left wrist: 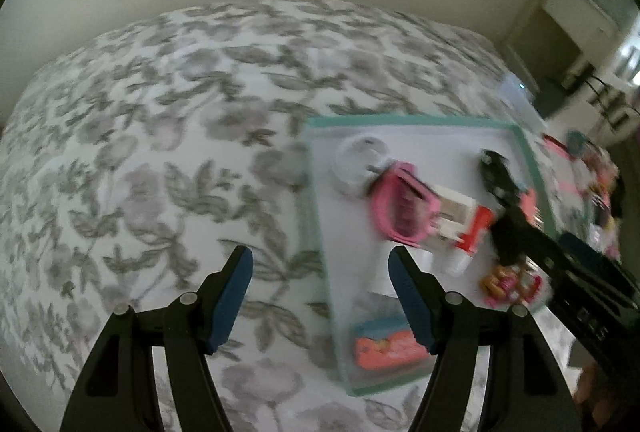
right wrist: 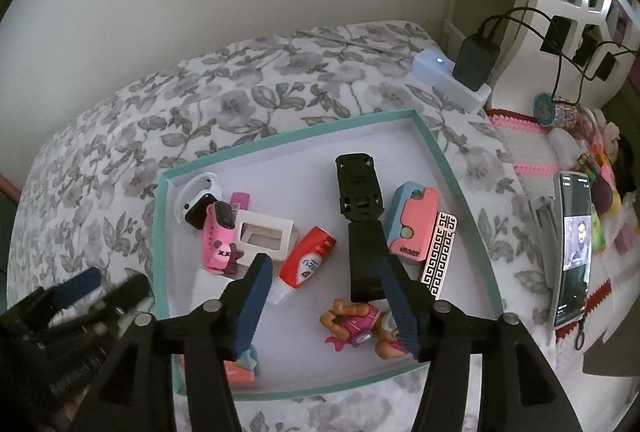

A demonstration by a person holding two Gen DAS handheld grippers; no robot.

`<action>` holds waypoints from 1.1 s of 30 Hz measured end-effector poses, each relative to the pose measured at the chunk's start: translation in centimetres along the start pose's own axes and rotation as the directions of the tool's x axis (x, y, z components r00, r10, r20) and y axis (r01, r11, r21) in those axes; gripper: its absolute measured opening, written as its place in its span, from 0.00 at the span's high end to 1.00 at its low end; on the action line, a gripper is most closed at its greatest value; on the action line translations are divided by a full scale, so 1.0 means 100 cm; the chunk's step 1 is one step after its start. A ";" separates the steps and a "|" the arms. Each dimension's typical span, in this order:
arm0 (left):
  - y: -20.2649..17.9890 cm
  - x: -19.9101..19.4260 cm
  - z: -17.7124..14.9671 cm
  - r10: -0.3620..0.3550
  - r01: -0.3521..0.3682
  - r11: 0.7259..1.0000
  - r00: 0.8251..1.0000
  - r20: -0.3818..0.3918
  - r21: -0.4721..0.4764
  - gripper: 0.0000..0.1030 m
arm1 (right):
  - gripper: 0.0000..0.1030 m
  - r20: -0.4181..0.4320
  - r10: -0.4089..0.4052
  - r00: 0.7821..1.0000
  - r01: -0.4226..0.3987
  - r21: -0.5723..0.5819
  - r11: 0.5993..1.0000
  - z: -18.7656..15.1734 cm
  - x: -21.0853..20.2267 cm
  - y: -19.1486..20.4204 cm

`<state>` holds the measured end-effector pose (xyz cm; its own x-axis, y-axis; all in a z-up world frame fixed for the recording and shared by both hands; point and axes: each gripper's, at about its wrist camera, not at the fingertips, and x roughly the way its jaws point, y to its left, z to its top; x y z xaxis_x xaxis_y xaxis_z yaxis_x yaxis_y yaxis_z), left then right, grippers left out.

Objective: Organize rigid objects
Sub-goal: 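Lower both items into the tray and open both grippers, then withdraw both tools up from the tray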

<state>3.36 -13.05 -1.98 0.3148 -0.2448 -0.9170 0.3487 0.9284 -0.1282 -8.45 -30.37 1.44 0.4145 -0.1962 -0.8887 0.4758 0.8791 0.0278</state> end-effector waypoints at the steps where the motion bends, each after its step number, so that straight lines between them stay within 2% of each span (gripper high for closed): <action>1: 0.005 0.001 0.000 0.015 -0.015 1.000 1.000 0.005 -0.013 0.31 | 0.33 -0.002 -0.004 1.000 0.004 -0.002 1.000 0.000 0.001 0.000; 10: 0.051 0.006 0.003 0.088 -0.081 0.983 0.996 0.033 -0.164 0.25 | 0.03 0.002 -0.026 1.000 0.026 -0.060 0.998 -0.003 0.007 0.011; 11: 0.053 0.005 0.003 0.096 -0.088 0.982 0.995 0.040 -0.169 0.20 | 0.01 0.004 -0.030 1.000 0.030 -0.068 0.997 -0.003 0.008 0.012; 13: 0.056 0.002 0.003 0.112 -0.100 0.981 0.992 0.061 -0.169 0.07 | 0.00 0.006 -0.033 0.999 0.034 -0.078 0.996 -0.005 0.009 0.014; 20: 0.053 -0.014 0.000 0.159 -0.141 0.981 0.977 0.142 -0.129 0.06 | 0.00 0.013 -0.027 1.000 0.028 -0.100 0.995 -0.011 0.009 0.022; 28: 0.056 -0.033 -0.011 0.101 -0.069 0.983 0.978 0.185 -0.171 0.06 | 0.00 0.022 -0.028 0.999 0.031 -0.133 0.991 -0.023 0.001 0.033; 33: 0.057 -0.049 -0.018 0.155 -0.118 0.978 0.962 0.223 -0.174 0.06 | 0.00 0.017 0.000 1.000 0.002 -0.122 0.993 -0.030 -0.003 0.034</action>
<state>2.24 -6.09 1.07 0.5539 -0.1536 -0.8183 0.1506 0.9851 -0.0830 -9.28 -26.00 0.43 0.4275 -0.2034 -0.8808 0.3785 0.9251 -0.0300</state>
